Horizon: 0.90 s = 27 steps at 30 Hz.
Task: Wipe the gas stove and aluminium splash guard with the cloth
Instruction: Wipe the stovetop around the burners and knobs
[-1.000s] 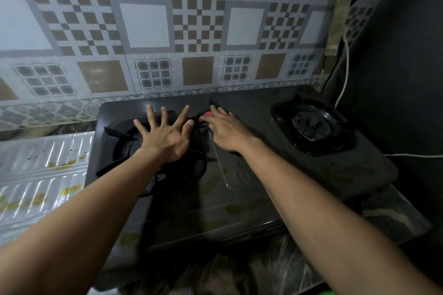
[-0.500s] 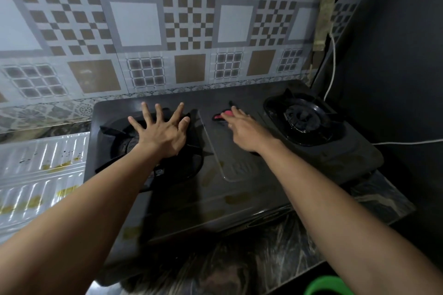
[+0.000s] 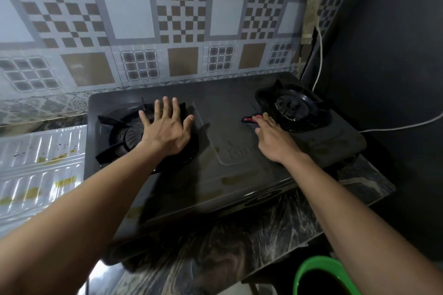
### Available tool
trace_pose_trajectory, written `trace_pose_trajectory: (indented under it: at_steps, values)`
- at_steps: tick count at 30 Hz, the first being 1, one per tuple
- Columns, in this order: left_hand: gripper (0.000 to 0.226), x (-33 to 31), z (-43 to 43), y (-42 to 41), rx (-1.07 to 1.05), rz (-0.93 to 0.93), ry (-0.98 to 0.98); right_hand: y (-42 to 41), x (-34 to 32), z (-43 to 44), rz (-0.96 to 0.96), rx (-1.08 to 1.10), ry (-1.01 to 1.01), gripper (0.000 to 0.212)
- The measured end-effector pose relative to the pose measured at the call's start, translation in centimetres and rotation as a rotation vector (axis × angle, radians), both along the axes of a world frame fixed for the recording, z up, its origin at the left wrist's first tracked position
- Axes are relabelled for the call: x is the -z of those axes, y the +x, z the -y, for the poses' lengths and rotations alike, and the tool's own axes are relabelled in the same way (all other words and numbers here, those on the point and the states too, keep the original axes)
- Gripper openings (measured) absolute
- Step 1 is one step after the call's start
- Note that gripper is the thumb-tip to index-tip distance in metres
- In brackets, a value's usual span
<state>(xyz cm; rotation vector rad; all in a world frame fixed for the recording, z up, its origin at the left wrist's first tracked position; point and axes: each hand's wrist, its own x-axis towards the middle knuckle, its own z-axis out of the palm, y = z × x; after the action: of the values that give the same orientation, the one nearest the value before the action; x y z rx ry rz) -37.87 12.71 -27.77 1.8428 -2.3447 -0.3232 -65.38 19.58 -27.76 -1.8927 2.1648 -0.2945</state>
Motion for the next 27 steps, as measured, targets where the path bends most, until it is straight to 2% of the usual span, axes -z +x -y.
trace_pose_trajectory:
  at_steps: [4,10,15,22,27]
  values:
    - [0.078,-0.1,0.3,-0.3,-0.002,0.04,0.082,2.0,0.1,-1.0,-0.04,0.0,-0.059,0.048]
    - [0.075,-0.3,0.1,-0.4,-0.023,0.015,0.132,9.4,0.4,-1.8,0.019,-0.201,-0.134,0.049]
    - [0.074,-0.4,0.0,-0.4,-0.026,0.006,0.131,12.3,0.7,-5.2,0.017,-0.287,-0.164,0.049]
    - [0.072,-0.8,-0.6,-0.6,-0.024,0.018,0.087,12.4,0.5,-9.7,0.018,-0.423,-0.171,0.054]
    - [0.071,-0.8,-1.9,-1.5,0.04,-0.019,0.028,10.9,0.6,-8.6,0.023,-0.355,-0.151,0.054]
